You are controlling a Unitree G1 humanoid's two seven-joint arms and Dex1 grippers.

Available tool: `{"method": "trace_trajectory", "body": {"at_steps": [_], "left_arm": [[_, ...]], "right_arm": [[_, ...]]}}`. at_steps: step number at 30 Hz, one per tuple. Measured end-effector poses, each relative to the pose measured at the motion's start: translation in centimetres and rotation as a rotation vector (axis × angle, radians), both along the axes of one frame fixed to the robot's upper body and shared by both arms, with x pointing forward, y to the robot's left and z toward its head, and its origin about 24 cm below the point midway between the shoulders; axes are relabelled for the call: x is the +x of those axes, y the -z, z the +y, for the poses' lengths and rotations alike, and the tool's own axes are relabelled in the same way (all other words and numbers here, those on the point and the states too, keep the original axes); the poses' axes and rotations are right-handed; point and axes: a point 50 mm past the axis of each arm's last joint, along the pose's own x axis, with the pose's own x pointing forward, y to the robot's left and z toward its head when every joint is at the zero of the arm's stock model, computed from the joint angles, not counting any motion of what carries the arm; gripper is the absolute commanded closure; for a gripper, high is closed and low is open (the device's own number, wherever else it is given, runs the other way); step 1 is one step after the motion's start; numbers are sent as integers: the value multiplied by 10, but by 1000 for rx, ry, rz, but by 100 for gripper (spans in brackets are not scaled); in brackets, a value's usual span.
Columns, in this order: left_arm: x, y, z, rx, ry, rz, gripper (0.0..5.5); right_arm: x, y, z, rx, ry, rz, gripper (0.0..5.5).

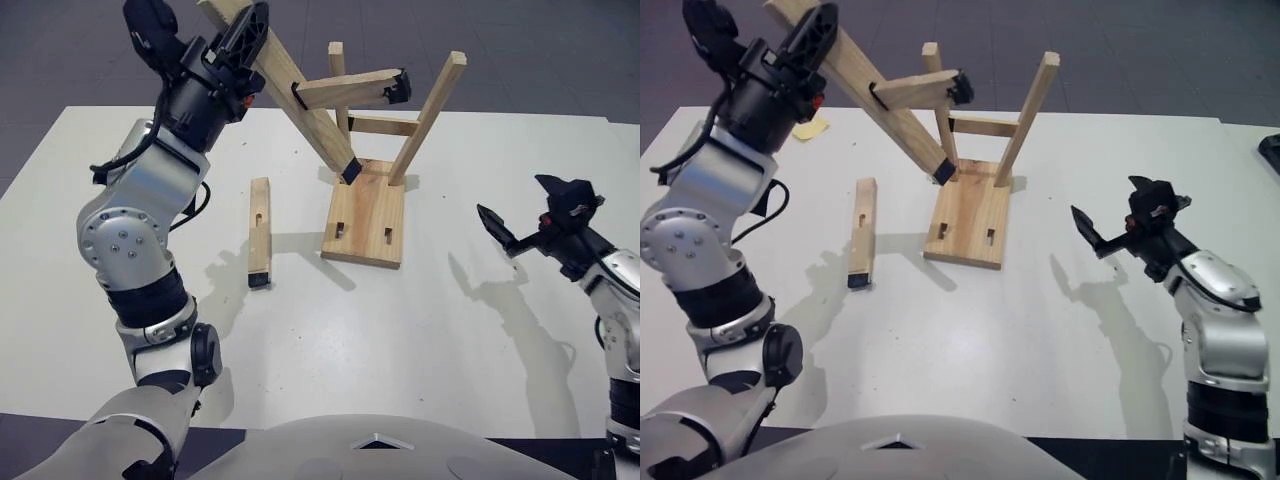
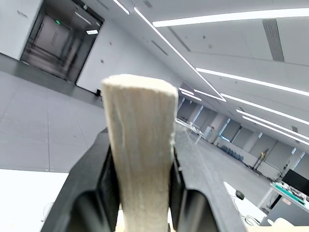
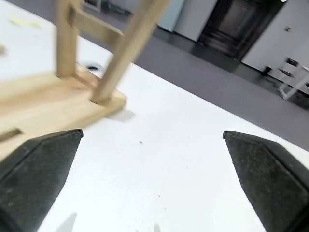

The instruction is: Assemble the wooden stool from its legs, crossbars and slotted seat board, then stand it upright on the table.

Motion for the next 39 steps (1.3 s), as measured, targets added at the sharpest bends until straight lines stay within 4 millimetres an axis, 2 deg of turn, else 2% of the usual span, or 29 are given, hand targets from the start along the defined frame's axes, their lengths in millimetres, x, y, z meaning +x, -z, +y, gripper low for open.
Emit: {"method": "trace_trajectory", "body": {"at_steps": [4,7,13,20,28,39], "left_arm": [[-8,14,-2,-27,-84,20,446],[-9,34,-11,-24,-119,92,446],[-11,65,-26,52,-174,193,446],[-13,82,-34,119,-209,241,446],[-12,80,-31,143,-246,214,446],[-12,75,-22,172,-285,175,446]], "right_arm": [[-1,33,26,-100,-58,101,10],[-5,54,42,-75,-90,162,10],[-1,62,62,-48,-113,142,10],[-3,64,83,-4,-147,142,10],[-4,64,97,20,-157,142,10],[-4,67,86,33,-62,133,10]]}}
